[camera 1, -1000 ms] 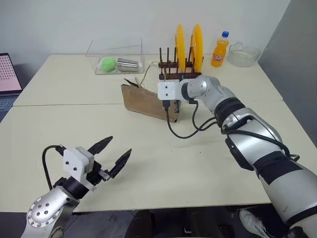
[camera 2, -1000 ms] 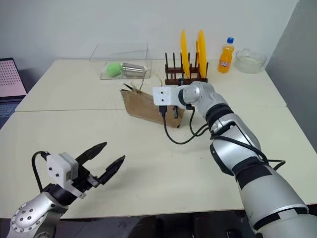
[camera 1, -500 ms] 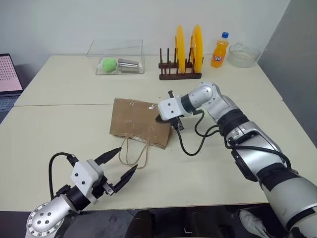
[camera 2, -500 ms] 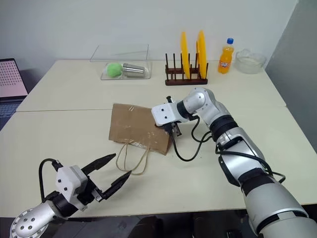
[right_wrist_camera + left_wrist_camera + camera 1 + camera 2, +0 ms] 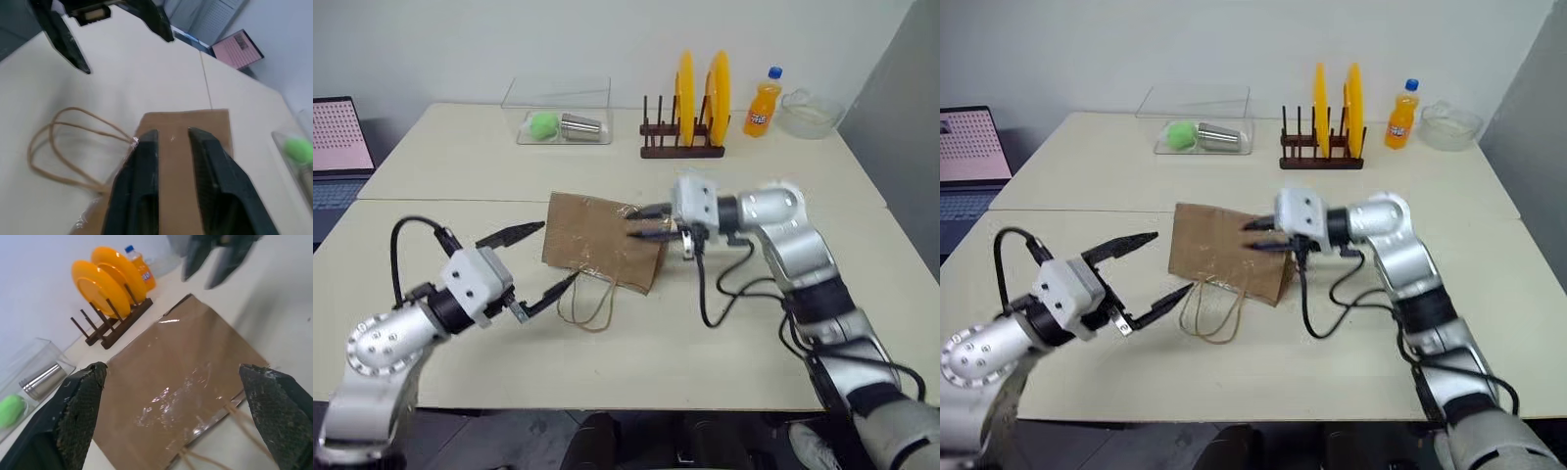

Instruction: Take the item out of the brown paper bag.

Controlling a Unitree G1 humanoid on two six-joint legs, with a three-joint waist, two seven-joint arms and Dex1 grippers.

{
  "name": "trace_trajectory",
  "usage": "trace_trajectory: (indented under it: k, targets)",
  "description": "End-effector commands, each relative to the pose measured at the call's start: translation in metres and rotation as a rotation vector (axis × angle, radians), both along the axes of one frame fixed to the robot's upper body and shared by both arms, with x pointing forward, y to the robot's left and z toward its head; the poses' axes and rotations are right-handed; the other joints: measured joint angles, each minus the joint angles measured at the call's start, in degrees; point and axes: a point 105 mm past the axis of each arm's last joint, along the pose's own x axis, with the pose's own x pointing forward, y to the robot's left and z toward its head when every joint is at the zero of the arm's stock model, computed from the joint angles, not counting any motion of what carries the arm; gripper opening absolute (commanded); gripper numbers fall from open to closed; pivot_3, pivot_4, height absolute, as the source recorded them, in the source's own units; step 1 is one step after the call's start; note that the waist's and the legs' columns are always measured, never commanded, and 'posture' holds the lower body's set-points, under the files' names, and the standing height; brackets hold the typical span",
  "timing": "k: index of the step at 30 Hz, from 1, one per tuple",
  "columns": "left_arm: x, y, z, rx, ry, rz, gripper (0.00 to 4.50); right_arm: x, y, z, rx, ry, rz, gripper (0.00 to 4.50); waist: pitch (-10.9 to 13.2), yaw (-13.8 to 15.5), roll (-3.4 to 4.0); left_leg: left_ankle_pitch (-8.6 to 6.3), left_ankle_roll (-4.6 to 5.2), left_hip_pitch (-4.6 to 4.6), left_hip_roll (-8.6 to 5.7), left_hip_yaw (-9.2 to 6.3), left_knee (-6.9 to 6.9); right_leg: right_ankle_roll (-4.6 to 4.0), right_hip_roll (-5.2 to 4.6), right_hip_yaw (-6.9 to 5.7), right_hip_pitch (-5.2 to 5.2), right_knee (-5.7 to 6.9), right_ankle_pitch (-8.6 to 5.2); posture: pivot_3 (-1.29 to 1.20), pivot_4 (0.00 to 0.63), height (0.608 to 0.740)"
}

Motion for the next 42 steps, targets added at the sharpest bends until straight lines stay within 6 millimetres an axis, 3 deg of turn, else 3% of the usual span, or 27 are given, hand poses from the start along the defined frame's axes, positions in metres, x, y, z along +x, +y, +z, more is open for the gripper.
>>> trace_trajectory:
  k: [1, 7, 8, 22, 33, 42]
  targets:
    - [0.011, 0.009, 0.006, 0.141, -0.044, -0.074, 4.50, -0.030, -0.004, 0.009, 0.054, 0.021, -0.016, 2.25, 0.0, -0.2, 0.07, 0.00, 0.00, 0.01, 0.00, 0.03, -0.01, 0.00, 0.00, 0.01, -0.02, 0.01, 0.00, 0.00, 0.150, 0.740]
    - [0.019, 0.015, -0.015, 0.425, -0.057, -0.295, 4.50, -0.055, -0.018, -0.018, -0.017, 0.114, -0.089, 4.38, 0.1, -0.5, 0.14, 0.01, 0.00, 0.06, 0.05, 0.12, -0.04, 0.18, 0.03, 0.02, -0.04, 0.01, -0.14, 0.00, 0.150, 0.740]
    - [0.020, 0.015, -0.017, 0.450, -0.058, -0.320, 4.50, -0.056, -0.021, -0.022, -0.039, 0.112, -0.101, 4.45, 0.1, -0.5, 0.13, 0.01, 0.00, 0.06, 0.05, 0.12, -0.03, 0.24, 0.03, 0.01, -0.02, -0.02, -0.17, 0.00, 0.150, 0.740]
    - [0.041, 0.002, -0.062, 0.655, -0.078, -0.536, 4.50, -0.067, -0.019, -0.036, -0.069, 0.142, -0.170, 4.45, 0.1, -0.3, 0.07, 0.00, 0.01, -0.02, 0.03, 0.11, 0.02, 0.32, 0.03, -0.02, -0.02, -0.05, -0.17, 0.00, 0.150, 0.740]
    - [0.047, 0.012, -0.062, 0.698, -0.092, -0.563, 4.50, -0.072, -0.026, -0.039, -0.074, 0.183, -0.152, 4.45, 0.0, -0.4, 0.06, 0.01, 0.02, -0.02, 0.03, 0.07, 0.08, 0.35, 0.04, -0.08, 0.00, -0.02, -0.18, 0.00, 0.150, 0.740]
    - [0.047, 0.007, -0.069, 0.700, -0.104, -0.588, 4.50, -0.073, -0.027, -0.041, -0.076, 0.190, -0.149, 4.45, 0.0, -0.4, 0.05, 0.01, 0.02, -0.01, 0.03, 0.06, 0.09, 0.35, 0.04, -0.08, 0.00, 0.00, -0.19, 0.00, 0.150, 0.740]
